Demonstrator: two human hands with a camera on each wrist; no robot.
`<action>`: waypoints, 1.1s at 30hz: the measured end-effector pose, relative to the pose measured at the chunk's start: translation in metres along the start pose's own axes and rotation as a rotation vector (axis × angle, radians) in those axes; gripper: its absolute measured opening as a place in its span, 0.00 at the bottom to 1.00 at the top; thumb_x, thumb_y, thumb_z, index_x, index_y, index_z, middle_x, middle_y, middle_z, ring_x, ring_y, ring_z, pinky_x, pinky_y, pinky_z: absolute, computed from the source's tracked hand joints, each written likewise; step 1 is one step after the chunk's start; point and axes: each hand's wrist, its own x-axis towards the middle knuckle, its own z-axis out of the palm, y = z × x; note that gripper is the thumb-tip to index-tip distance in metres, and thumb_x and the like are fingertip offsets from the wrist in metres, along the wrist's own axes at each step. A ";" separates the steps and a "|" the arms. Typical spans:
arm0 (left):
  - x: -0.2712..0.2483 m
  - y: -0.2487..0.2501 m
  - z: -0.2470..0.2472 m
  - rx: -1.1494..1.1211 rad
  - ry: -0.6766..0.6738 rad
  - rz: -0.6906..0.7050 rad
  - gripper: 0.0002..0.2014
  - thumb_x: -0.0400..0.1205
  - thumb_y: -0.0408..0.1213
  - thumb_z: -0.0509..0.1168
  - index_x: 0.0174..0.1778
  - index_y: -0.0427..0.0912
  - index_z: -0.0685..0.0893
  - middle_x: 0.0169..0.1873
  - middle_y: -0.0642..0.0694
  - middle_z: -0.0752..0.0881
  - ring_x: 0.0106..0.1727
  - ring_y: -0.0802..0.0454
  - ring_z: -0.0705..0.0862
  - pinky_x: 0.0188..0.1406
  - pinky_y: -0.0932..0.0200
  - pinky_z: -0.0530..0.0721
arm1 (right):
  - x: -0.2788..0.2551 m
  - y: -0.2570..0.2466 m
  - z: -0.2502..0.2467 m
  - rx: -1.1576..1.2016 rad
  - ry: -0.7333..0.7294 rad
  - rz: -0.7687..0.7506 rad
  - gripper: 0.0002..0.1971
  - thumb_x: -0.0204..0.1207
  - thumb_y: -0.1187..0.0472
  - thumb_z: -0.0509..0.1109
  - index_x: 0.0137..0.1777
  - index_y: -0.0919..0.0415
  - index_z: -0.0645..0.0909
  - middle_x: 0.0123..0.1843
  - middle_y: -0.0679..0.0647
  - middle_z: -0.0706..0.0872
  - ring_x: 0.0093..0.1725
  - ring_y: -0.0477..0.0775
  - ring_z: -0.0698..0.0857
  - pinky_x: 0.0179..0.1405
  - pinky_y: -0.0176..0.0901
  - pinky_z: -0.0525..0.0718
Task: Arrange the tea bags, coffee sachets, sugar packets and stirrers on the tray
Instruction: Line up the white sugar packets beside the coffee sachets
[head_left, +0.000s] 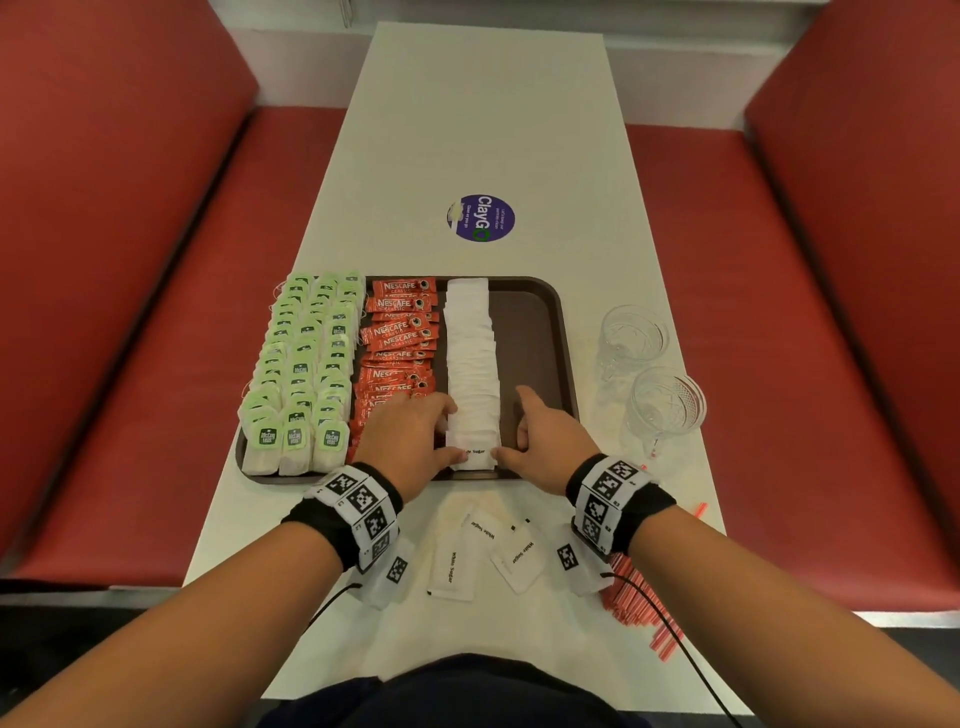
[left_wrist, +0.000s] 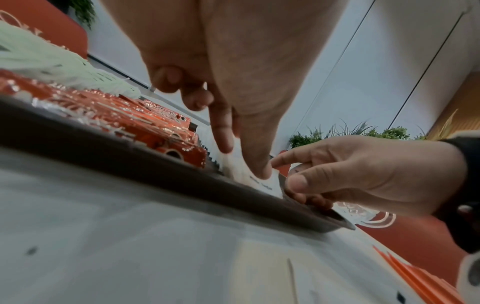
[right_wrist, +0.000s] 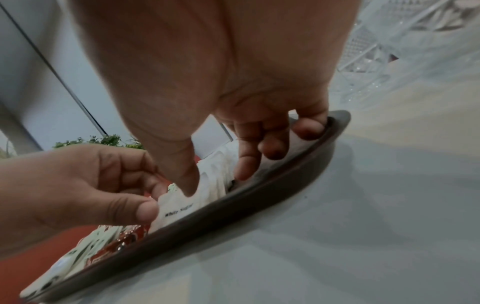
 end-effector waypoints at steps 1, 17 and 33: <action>0.000 0.000 0.000 0.072 0.015 -0.001 0.29 0.71 0.59 0.77 0.66 0.55 0.80 0.51 0.58 0.85 0.56 0.53 0.77 0.58 0.52 0.78 | 0.002 -0.001 0.001 -0.037 -0.011 -0.001 0.47 0.75 0.44 0.75 0.86 0.56 0.51 0.44 0.49 0.85 0.44 0.52 0.86 0.49 0.54 0.88; 0.008 0.012 0.008 0.445 -0.069 -0.029 0.26 0.79 0.67 0.61 0.63 0.52 0.82 0.56 0.52 0.84 0.63 0.45 0.73 0.59 0.46 0.67 | 0.025 -0.012 0.012 -0.086 -0.075 0.006 0.47 0.79 0.52 0.73 0.87 0.52 0.43 0.52 0.56 0.89 0.48 0.57 0.89 0.52 0.55 0.89; -0.040 0.018 0.011 0.242 -0.365 0.445 0.19 0.80 0.55 0.70 0.65 0.54 0.85 0.62 0.56 0.86 0.63 0.53 0.82 0.62 0.52 0.79 | -0.053 -0.008 -0.014 -0.310 -0.237 -0.243 0.20 0.68 0.41 0.80 0.53 0.49 0.81 0.49 0.43 0.84 0.46 0.48 0.82 0.48 0.44 0.83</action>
